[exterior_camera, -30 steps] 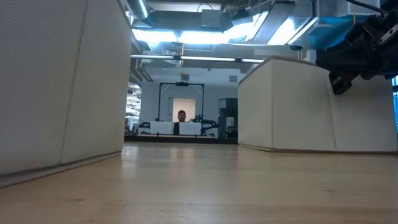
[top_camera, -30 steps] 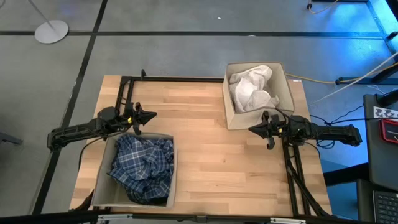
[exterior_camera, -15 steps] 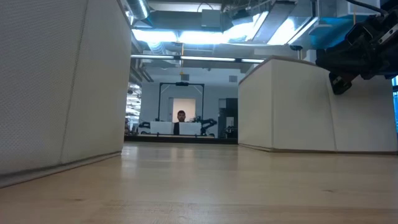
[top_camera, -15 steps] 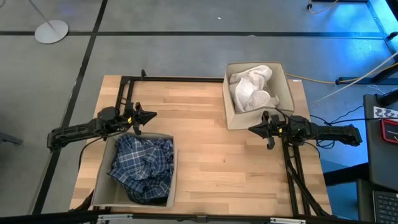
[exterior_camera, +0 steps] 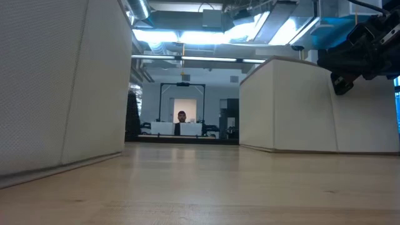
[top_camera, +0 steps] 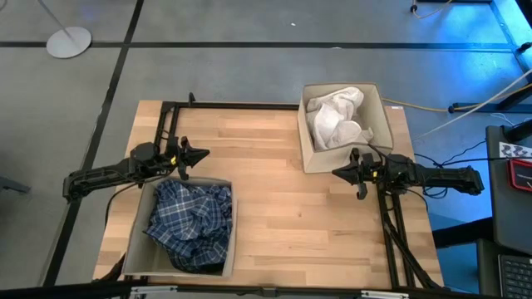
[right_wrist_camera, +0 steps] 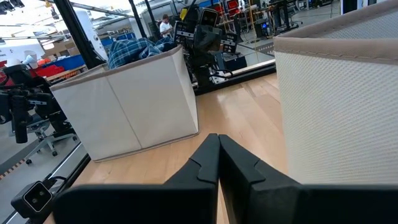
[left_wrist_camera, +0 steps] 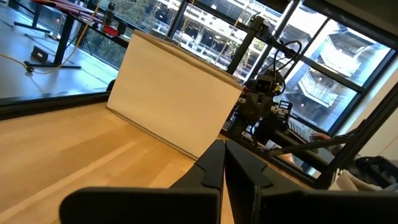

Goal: Sort clothes
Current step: Return to Home Position

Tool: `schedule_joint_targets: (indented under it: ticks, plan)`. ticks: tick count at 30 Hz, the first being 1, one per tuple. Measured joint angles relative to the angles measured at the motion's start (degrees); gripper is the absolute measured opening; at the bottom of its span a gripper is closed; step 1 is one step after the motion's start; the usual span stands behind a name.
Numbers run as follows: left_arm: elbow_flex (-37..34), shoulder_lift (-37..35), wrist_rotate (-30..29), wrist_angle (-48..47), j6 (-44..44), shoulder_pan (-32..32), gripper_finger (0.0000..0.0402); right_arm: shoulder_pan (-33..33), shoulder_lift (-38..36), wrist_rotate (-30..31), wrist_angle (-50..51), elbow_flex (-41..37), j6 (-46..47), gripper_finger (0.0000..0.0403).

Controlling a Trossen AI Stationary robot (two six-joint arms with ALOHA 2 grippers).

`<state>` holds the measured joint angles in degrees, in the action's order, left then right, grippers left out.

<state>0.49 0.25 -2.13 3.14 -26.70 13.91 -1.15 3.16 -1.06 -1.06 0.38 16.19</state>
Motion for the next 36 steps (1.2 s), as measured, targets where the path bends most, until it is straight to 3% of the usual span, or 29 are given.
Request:
schedule_joint_targets:
  ticks: [24, 36]
  plan:
    - [0.0, 0.0, 0.0, -1.0, 1.0, 0.0, 0.0004, 0.0, 0.0, 0.0, 0.0, 0.0, 0.0, 0.0012]
    - [0.0, 0.0, 0.0, -2.4, -3.1, 0.0, 0.0004, 0.0, 0.0, 0.0, 0.0, 0.0, 0.0, 0.0012]
